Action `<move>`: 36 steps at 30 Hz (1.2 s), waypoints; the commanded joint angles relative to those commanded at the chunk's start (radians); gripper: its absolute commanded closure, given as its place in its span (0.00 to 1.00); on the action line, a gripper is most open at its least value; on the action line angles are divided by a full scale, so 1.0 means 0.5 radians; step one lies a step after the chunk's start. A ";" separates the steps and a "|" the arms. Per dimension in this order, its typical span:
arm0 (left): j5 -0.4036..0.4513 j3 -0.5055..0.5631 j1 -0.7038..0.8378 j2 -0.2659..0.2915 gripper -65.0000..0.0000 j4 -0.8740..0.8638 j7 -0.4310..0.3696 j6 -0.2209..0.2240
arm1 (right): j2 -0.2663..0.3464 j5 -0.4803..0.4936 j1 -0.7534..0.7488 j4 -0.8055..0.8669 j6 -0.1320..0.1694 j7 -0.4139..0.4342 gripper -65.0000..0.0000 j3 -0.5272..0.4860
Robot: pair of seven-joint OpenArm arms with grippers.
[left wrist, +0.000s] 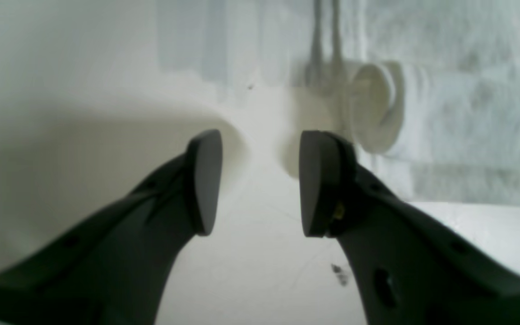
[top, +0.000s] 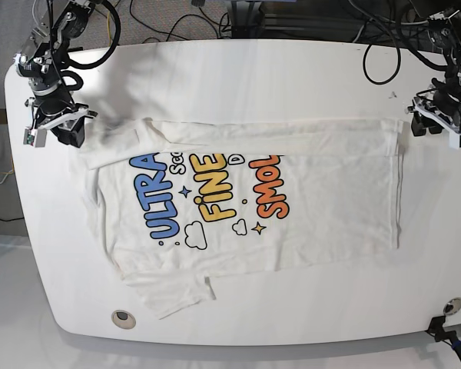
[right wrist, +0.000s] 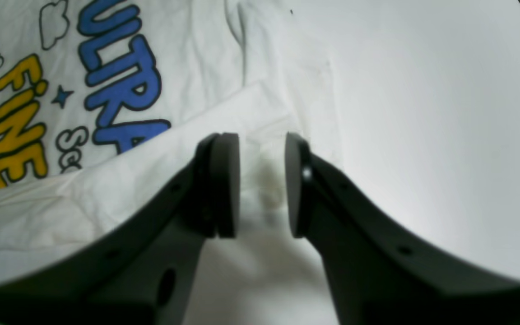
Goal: Fold the T-shirt properly
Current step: 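Reposition both grippers over the folded collar edge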
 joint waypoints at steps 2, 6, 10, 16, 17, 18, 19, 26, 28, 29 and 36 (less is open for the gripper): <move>-0.001 -0.011 0.001 0.027 0.59 -0.003 0.002 0.012 | -0.002 0.002 -0.007 -0.003 0.002 -0.001 0.72 0.005; 0.003 -0.027 0.002 0.075 0.60 0.004 0.014 0.097 | -0.002 0.028 -0.020 -0.005 0.003 0.001 0.72 0.011; 0.003 -0.033 -0.008 0.081 0.60 0.015 0.030 0.120 | -0.008 0.045 -0.027 -0.013 0.003 -0.002 0.72 0.025; -0.001 -0.019 0.001 0.067 0.60 0.044 0.042 0.102 | -0.024 0.054 -0.058 -0.006 0.008 -0.002 0.72 0.036; 0.000 -0.019 -0.002 0.065 0.60 0.044 0.038 0.096 | -0.028 0.048 -0.058 -0.009 0.009 -0.001 0.72 0.036; -0.003 -0.015 -0.006 0.064 0.59 0.042 0.036 0.090 | -0.028 0.047 -0.059 -0.007 0.006 -0.003 0.72 0.036; -0.002 -0.014 -0.007 0.064 0.59 0.036 0.039 0.084 | -0.029 0.043 -0.062 -0.010 0.006 0.006 0.72 0.036; 0.053 0.014 -0.025 0.081 0.59 -0.044 0.017 0.209 | -0.020 0.031 -0.060 -0.011 0.010 -0.018 0.72 0.035; 0.052 0.025 -0.031 0.086 0.59 -0.063 0.011 0.230 | -0.019 0.030 -0.052 -0.013 0.015 -0.016 0.72 0.035; 0.053 0.034 -0.038 0.079 0.60 -0.074 0.011 0.233 | -0.020 0.032 -0.058 -0.012 0.013 -0.018 0.72 0.036; 0.054 0.033 -0.053 0.081 0.60 -0.106 0.003 0.249 | -0.022 0.031 -0.053 -0.012 0.011 -0.012 0.71 0.039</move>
